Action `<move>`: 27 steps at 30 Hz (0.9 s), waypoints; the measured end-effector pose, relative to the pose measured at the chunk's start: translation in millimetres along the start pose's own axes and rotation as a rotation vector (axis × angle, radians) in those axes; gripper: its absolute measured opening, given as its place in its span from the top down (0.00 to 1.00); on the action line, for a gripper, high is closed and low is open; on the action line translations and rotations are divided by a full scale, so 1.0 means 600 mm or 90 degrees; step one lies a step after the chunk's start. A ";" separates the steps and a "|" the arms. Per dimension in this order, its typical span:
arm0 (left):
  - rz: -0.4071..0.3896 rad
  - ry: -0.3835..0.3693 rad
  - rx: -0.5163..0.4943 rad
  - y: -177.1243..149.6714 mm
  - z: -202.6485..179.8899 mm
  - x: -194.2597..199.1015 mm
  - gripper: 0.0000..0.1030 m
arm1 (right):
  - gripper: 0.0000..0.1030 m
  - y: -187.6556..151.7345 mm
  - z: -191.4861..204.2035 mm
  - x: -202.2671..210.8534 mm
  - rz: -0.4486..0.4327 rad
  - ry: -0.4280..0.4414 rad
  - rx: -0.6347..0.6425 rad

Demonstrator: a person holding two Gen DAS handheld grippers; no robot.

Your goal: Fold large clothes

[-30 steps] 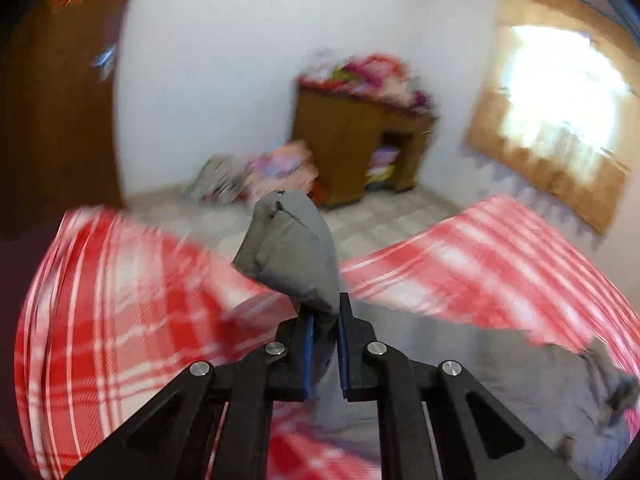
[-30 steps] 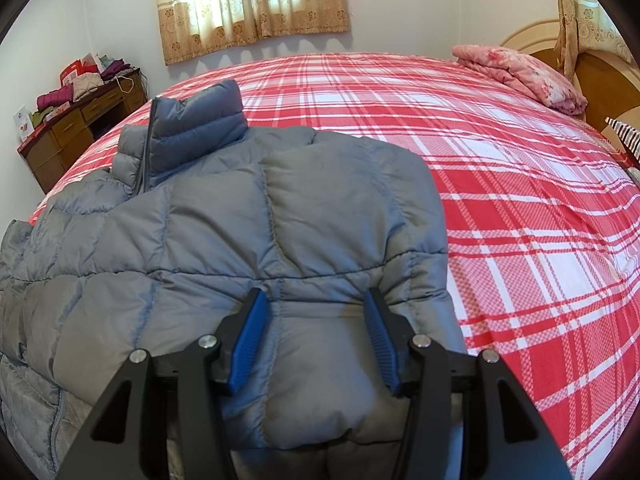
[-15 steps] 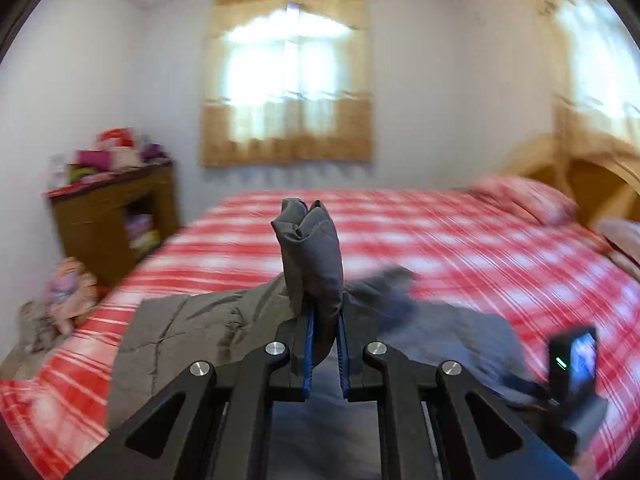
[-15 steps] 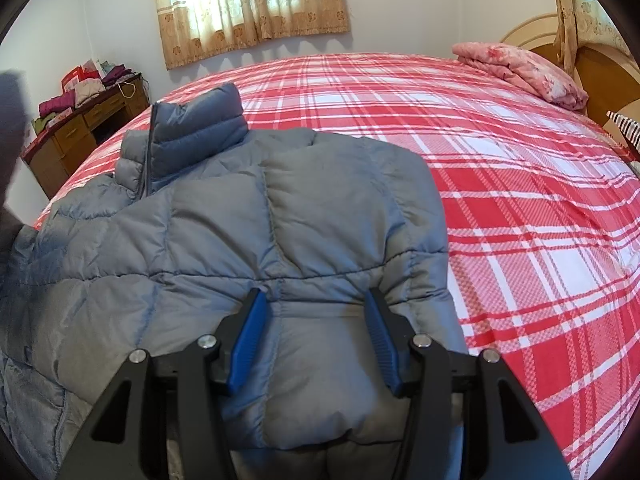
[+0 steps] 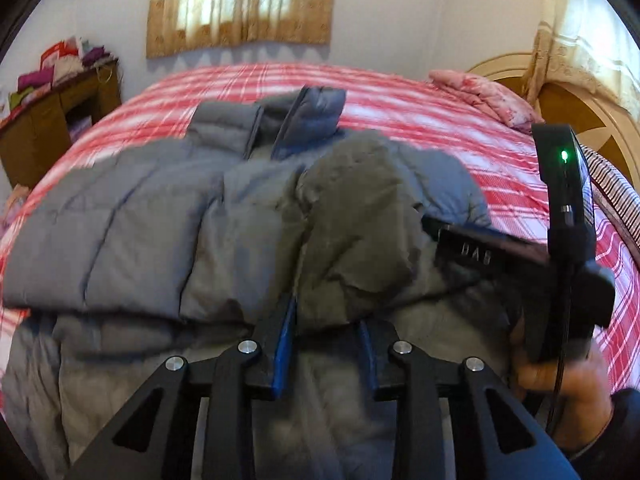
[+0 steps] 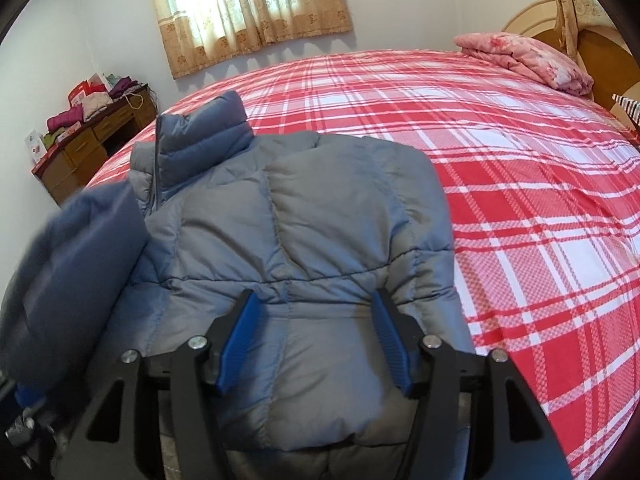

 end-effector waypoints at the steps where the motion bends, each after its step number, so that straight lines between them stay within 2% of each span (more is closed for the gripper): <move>1: 0.005 0.002 0.002 -0.007 0.004 0.002 0.70 | 0.31 0.001 0.003 0.001 0.006 0.004 0.005; 3: 0.016 0.007 0.002 -0.019 0.013 0.013 0.69 | 0.30 0.004 0.001 0.019 0.010 0.021 -0.011; 5: 0.010 0.001 -0.001 -0.028 0.020 0.021 0.64 | 0.27 0.005 -0.010 0.065 -0.046 0.068 -0.087; 6: 0.004 0.007 0.000 -0.033 0.027 0.024 0.54 | 0.23 0.005 -0.011 0.082 -0.064 0.090 -0.117; 7: -0.005 0.015 0.003 -0.037 0.033 0.027 0.45 | 0.14 0.006 -0.008 0.099 -0.083 0.128 -0.150; 8: -0.011 0.020 0.006 -0.035 0.030 0.026 0.43 | 0.06 0.009 0.000 0.111 -0.096 0.166 -0.172; 9: -0.012 0.022 0.009 -0.037 0.033 0.027 0.43 | 0.04 0.011 0.011 0.116 -0.100 0.195 -0.180; 11: -0.013 0.019 0.012 -0.035 0.032 0.032 0.43 | 0.02 0.018 0.048 0.110 -0.074 0.238 -0.156; 13: -0.033 0.019 0.013 -0.034 0.040 0.052 0.43 | 0.02 0.016 0.083 0.086 -0.024 0.233 -0.113; 15: -0.062 0.024 0.022 -0.036 0.057 0.083 0.43 | 0.16 0.005 0.119 0.055 0.031 0.225 -0.059; 17: -0.076 0.031 0.040 -0.034 0.079 0.105 0.43 | 0.69 -0.009 0.144 0.032 0.069 0.224 -0.016; 20: -0.096 0.045 0.068 -0.020 0.115 0.131 0.43 | 0.74 -0.011 0.143 0.049 0.045 0.192 -0.006; 24: -0.138 0.087 0.098 0.029 0.165 0.151 0.43 | 0.73 -0.029 0.124 0.068 0.039 0.142 0.012; 25: -0.142 0.095 0.105 0.037 0.172 0.150 0.43 | 0.68 -0.036 0.117 0.067 0.041 0.133 0.011; 27: -0.134 0.119 0.117 0.058 0.186 0.137 0.43 | 0.51 -0.045 0.103 0.061 0.049 0.110 0.017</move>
Point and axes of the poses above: each gripper's, at about its wrist camera, not at the fingertips, and x roughly against the way its jaws point, z to its left, y to its top, the point moved 5 cm from there along -x, roughly the way its jaws point, and after that the axes turned 14 degrees about x, right-handed, at the moved point
